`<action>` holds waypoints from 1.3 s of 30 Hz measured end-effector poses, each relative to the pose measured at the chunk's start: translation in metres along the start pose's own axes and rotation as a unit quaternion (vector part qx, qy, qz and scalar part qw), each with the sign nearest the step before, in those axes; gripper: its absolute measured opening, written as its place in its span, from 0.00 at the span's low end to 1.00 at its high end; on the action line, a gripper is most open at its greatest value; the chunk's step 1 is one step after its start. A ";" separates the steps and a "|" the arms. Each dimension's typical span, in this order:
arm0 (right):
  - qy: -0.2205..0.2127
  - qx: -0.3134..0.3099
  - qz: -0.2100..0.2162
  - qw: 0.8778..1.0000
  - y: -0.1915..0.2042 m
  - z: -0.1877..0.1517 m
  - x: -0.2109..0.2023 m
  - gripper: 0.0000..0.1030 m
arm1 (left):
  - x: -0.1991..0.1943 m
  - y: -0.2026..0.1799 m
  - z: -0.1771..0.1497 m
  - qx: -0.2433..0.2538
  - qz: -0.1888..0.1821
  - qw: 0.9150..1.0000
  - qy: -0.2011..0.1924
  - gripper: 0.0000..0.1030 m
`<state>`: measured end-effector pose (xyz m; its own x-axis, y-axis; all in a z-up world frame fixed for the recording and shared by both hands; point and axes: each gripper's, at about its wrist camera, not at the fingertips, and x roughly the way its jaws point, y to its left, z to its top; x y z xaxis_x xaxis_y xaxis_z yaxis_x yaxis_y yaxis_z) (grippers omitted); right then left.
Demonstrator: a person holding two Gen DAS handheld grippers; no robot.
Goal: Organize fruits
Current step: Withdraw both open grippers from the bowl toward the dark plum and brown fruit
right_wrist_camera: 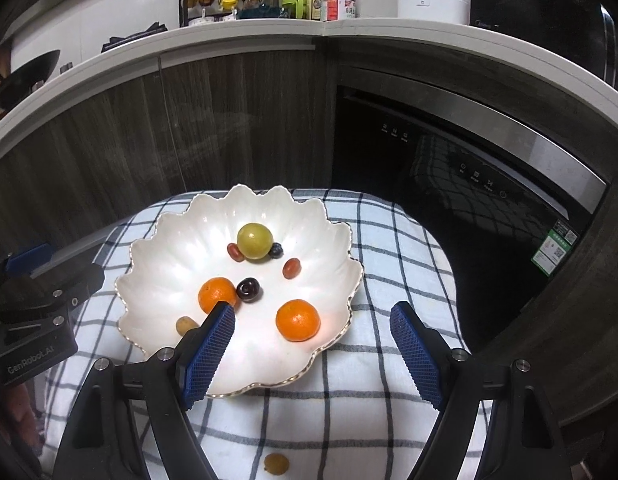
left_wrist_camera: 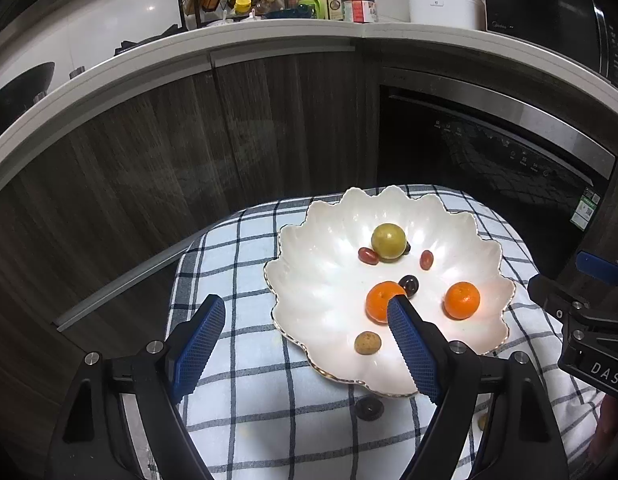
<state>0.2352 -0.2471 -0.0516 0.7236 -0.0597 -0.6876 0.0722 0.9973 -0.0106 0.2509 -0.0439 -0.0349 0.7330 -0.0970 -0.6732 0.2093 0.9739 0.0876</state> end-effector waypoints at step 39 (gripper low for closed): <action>-0.013 0.080 -0.070 0.994 0.008 -0.070 -0.036 0.79 | -0.005 -0.009 -0.056 0.075 -0.073 0.994 0.000 0.81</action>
<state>0.1623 -0.2338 -0.0777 0.7165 -0.2002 -0.6683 0.2801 0.9599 0.0128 0.2088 -0.0407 -0.0734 0.6872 -0.2358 -0.6871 0.4083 0.9077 0.0969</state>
